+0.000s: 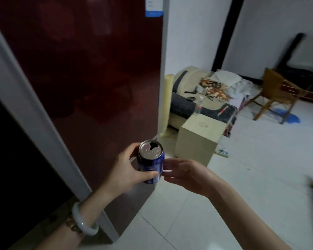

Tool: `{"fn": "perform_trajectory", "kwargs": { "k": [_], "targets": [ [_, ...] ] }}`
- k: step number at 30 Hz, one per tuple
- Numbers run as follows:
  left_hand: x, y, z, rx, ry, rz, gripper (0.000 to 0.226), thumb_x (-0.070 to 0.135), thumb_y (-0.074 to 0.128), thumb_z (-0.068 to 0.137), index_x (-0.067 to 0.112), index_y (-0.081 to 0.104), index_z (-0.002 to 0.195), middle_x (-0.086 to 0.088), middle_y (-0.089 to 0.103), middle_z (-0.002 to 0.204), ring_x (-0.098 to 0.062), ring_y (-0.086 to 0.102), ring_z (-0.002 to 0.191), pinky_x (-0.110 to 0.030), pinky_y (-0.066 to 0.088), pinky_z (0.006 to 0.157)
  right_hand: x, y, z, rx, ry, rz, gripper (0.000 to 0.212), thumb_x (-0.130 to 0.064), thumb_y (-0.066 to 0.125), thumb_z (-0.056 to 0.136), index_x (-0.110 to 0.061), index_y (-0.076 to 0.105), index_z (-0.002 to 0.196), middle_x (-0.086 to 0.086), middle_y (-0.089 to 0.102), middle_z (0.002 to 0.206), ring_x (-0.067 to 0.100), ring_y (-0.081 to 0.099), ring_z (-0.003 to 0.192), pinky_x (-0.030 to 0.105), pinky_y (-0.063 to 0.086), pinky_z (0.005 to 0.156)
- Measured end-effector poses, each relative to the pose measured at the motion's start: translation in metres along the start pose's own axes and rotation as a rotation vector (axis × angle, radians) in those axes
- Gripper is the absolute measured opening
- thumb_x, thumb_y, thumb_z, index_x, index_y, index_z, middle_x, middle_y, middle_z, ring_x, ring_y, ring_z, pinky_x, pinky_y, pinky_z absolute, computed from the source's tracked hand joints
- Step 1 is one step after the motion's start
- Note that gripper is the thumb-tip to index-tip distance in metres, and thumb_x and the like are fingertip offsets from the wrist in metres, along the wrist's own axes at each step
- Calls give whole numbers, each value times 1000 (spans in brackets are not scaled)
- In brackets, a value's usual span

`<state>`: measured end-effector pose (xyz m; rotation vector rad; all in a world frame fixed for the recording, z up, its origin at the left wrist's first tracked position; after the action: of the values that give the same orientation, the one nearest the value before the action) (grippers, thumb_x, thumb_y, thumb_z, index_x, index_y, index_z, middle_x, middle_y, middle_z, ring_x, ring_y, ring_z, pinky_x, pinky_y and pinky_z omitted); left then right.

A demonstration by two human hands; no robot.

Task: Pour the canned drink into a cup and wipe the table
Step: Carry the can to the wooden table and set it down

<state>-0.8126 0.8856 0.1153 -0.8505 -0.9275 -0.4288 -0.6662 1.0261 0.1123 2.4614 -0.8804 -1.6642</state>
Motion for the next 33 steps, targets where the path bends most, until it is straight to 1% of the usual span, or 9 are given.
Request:
{"fn": "perform_trajectory", "kwargs": {
  "k": [2,4,6,10,14,17,20,27,33],
  "targets": [
    [3,11,7,-91,30,-4,65,23,93,50,30,61,106,22,67,98,5,59,98,-8,42,80,7,-12,-10,86,-9,58,49,7,28,83,3,48,128,22,54,130,34,52,121,35,45,96],
    [5,21,14,-179,57,-24,66,30,91,49,33,60,107,25,65,100,4,59,99,-12,44,83,14,-20,-22,167,-30,131,50,8,25,84,4,47,129,23,54,130,34,52,119,34,45,93],
    [6,30,20,-262,87,-49,67,35,90,49,34,59,108,25,65,101,5,59,100,-13,45,84,23,-22,-34,237,-59,198,50,8,26,84,4,46,130,24,53,130,35,51,120,37,43,97],
    [8,48,25,-403,166,-96,67,44,87,48,38,58,108,29,63,104,7,57,102,-8,44,83,43,-18,-60,366,-128,303,50,9,27,83,7,45,130,25,52,131,35,49,123,39,38,106],
    [12,69,23,-549,233,-166,67,51,85,48,43,55,107,31,61,108,9,55,105,-4,40,82,62,-12,-88,508,-183,383,49,9,29,82,8,46,128,26,51,132,35,49,123,35,42,99],
    [20,87,19,-634,273,-208,67,50,86,46,46,55,106,30,62,106,9,55,103,-3,40,81,76,-8,-109,598,-215,421,48,8,30,82,9,47,128,26,50,132,33,50,122,33,44,95],
    [31,106,12,-719,317,-241,65,45,85,45,46,55,104,33,61,104,11,56,100,-1,39,78,91,-5,-131,682,-245,453,48,7,29,82,8,47,128,25,50,133,31,53,117,34,42,97],
    [59,152,-6,-907,385,-314,71,44,87,46,36,58,110,27,64,103,5,58,101,-5,43,80,119,-5,-182,849,-314,557,46,6,32,84,8,47,128,25,52,131,33,52,120,33,47,93],
    [89,201,-23,-1008,433,-351,69,36,90,48,35,58,109,27,64,103,4,59,99,-5,43,79,137,-18,-225,969,-332,553,42,-2,38,86,5,51,126,20,56,130,28,54,120,36,41,101]
  ]
}}
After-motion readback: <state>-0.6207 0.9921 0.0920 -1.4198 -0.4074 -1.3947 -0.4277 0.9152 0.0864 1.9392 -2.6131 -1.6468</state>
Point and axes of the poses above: each hand's wrist, its own z-axis towards the middle knuckle, its own y-axis out of the palm, x = y × z, the point moved 1 cm from there along z, towards the middle knuckle
